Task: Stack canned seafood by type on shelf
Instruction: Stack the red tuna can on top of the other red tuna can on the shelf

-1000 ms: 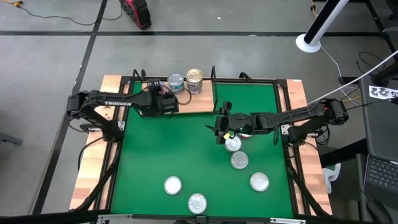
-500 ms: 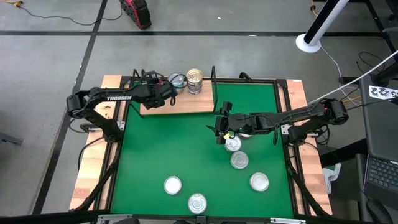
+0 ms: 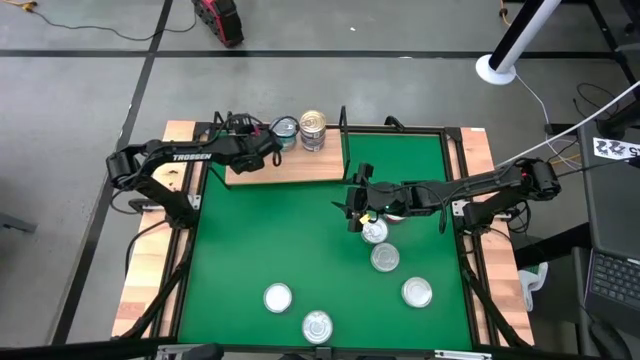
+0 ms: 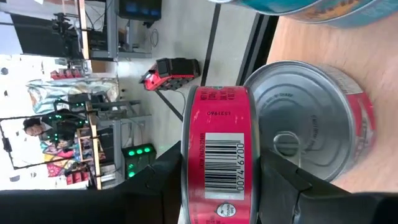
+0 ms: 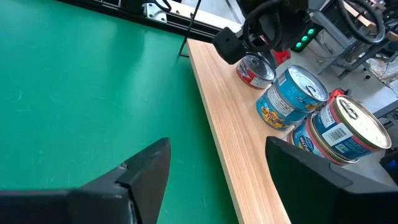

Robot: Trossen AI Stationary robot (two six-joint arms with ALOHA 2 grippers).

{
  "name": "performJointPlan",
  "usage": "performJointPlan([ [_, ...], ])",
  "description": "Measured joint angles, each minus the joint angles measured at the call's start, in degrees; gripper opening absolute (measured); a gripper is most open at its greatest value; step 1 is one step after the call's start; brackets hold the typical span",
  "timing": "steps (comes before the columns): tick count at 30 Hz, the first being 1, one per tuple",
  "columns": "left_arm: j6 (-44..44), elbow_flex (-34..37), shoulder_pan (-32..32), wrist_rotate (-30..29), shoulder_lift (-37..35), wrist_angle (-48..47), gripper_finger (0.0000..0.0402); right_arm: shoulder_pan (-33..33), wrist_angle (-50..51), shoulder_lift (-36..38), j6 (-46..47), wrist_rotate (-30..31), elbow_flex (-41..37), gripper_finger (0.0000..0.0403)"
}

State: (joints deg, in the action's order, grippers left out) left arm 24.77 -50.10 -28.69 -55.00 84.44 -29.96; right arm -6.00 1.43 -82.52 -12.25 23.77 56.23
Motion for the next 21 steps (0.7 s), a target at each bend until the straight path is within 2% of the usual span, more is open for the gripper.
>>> performJointPlan([
  [7,-0.02,0.06,0.03,0.48,0.0,0.72,0.0152,0.0,-0.02,0.0,0.0,-0.02,-0.02,0.0262],
  [15,1.9,-0.05,0.03,4.55,0.05,1.1,0.0153,0.0,0.0,0.0,0.0,-0.02,-0.02,0.0262],
  [21,2.5,0.04,0.05,6.69,0.32,0.46,0.018,0.0,0.02,0.0,0.0,-0.02,-0.04,0.0262],
])
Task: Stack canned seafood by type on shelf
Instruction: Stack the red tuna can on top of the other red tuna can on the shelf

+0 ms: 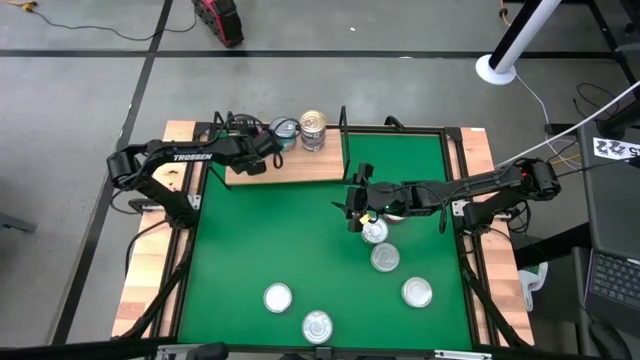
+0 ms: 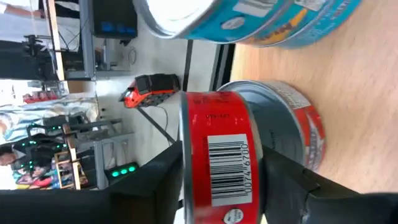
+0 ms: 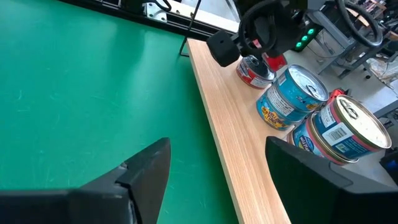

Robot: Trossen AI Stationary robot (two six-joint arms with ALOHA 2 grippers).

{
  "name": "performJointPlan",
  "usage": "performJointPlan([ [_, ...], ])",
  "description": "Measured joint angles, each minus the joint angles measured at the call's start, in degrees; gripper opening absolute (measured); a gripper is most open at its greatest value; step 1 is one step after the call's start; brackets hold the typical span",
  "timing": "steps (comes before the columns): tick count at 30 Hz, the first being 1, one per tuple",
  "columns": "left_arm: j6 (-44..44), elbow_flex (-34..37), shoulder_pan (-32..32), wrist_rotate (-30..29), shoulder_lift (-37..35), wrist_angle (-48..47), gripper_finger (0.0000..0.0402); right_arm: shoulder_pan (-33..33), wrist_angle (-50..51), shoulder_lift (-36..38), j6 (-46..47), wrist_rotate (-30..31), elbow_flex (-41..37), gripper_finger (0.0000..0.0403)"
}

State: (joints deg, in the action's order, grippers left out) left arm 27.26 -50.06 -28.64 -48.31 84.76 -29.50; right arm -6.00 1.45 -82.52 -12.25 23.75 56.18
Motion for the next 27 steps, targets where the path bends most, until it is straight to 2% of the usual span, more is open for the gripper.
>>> performJointPlan([
  [7,-0.13,0.0,0.15,-0.35,0.07,0.13,0.0246,0.0,0.0,0.0,0.0,0.0,0.0,0.0262],
  [11,-0.17,0.0,0.15,0.64,0.07,0.15,0.0268,0.0,0.02,0.0,0.0,0.0,0.0,0.0262],
  [19,-0.47,0.0,0.45,6.58,0.07,0.16,0.0266,0.0,0.04,-0.02,0.0,0.0,0.0,0.0262],
  [27,-0.97,-0.02,1.36,7.09,0.07,0.15,0.0265,0.02,0.13,-0.02,0.0,0.0,0.0,0.0262],
])
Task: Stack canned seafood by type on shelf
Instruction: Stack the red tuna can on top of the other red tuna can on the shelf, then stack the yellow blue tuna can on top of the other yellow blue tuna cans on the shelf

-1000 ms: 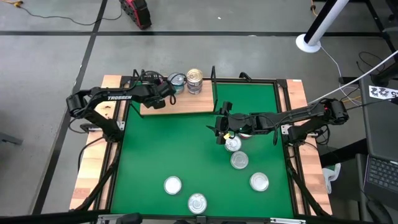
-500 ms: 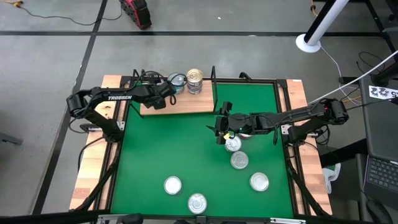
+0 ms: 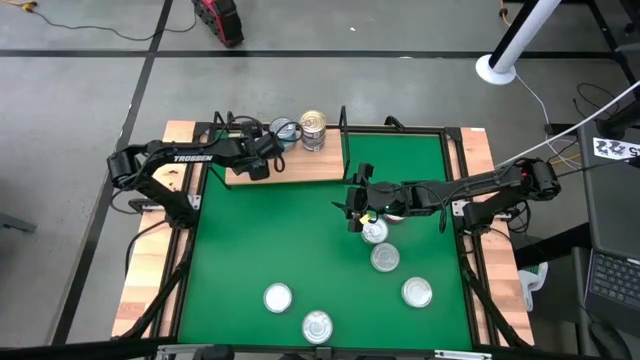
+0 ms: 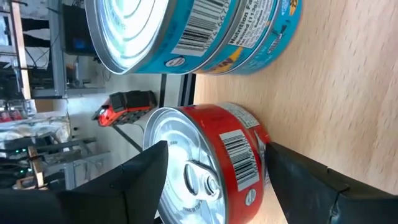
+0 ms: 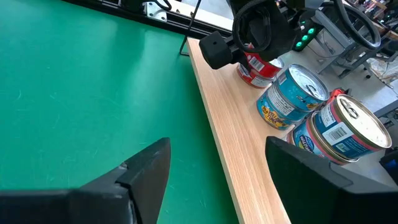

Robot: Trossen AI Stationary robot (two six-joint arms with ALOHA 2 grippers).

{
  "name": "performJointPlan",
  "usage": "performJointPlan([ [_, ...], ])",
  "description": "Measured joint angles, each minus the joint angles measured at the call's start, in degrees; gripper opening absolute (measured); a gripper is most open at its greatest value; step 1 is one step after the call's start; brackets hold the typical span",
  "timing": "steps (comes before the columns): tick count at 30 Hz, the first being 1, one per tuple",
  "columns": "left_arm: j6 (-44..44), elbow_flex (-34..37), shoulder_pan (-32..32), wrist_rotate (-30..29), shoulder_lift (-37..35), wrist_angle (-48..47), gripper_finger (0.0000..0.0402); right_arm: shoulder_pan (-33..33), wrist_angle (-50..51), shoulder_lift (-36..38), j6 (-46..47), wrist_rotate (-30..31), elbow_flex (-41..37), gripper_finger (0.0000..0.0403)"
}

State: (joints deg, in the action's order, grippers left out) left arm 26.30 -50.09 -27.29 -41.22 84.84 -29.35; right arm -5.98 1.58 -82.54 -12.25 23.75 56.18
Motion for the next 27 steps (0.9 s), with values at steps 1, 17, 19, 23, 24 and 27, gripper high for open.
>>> performJointPlan([
  [1,-0.33,0.0,0.09,0.0,0.0,-0.02,0.0265,0.0,0.0,0.0,-0.01,0.0,0.0,0.0262],
  [17,-1.85,0.0,1.88,-0.1,-0.02,-0.21,0.0265,-0.01,0.04,0.0,-0.02,0.01,0.0,0.0262],
  [19,-2.23,0.0,3.16,-0.1,-0.02,-0.21,0.0265,-0.02,0.04,0.0,0.0,0.0,0.0,0.0262],
  [23,-3.51,-0.02,6.27,-0.09,-0.02,-0.21,0.0265,-0.01,0.07,0.0,-0.01,0.0,0.0,0.0262],
  [24,-3.8,-0.02,7.12,-0.08,-0.04,-0.21,0.0265,0.0,0.07,0.0,0.0,0.0,0.0,0.0262],
  [27,-5.1,-0.02,9.66,-0.08,-0.04,-0.21,0.0265,-0.01,0.07,0.0,0.0,0.0,0.0,0.0262],
])
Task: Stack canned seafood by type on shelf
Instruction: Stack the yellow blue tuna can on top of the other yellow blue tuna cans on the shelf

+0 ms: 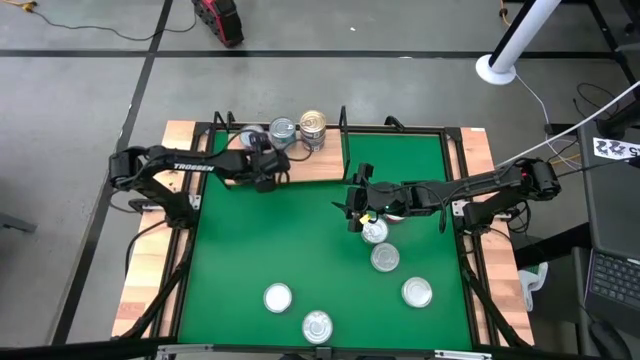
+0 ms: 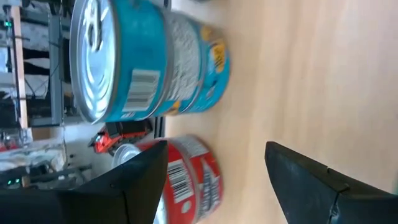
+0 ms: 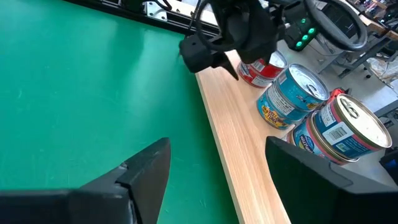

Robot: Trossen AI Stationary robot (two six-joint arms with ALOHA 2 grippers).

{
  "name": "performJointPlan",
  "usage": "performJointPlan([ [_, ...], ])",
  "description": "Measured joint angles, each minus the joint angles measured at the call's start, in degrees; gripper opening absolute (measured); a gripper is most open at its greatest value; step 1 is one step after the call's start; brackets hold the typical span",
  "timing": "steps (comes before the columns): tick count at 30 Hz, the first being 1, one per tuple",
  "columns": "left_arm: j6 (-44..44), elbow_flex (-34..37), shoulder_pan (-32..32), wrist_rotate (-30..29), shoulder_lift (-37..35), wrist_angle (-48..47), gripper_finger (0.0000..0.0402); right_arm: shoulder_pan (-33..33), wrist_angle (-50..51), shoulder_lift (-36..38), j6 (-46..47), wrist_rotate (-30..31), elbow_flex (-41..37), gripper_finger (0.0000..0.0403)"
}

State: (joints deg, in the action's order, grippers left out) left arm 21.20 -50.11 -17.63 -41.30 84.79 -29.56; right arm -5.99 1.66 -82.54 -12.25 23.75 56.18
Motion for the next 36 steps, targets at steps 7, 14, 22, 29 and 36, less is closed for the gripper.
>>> performJointPlan([
  [7,-5.08,0.0,6.47,0.02,0.0,0.0,0.0265,0.01,0.39,0.0,-0.01,0.0,0.0,0.0262],
  [14,-12.62,-0.06,14.4,0.04,0.0,0.0,0.0265,0.0,2.01,0.0,0.0,-0.01,0.0,0.0262],
  [22,-35.84,-0.07,23.77,15.13,-0.04,0.26,0.0265,-0.01,2.51,-0.02,0.02,-3.4,0.0,0.0262],
  [29,-56.56,-0.07,31.39,32.09,-0.04,0.28,0.0265,0.01,2.51,-0.04,0.02,-10.91,0.0,0.0262],
  [36,-65.72,-0.07,39.54,33.94,-0.04,0.95,0.0265,0.01,2.51,-0.04,0.01,-17.4,0.0,0.0262],
])
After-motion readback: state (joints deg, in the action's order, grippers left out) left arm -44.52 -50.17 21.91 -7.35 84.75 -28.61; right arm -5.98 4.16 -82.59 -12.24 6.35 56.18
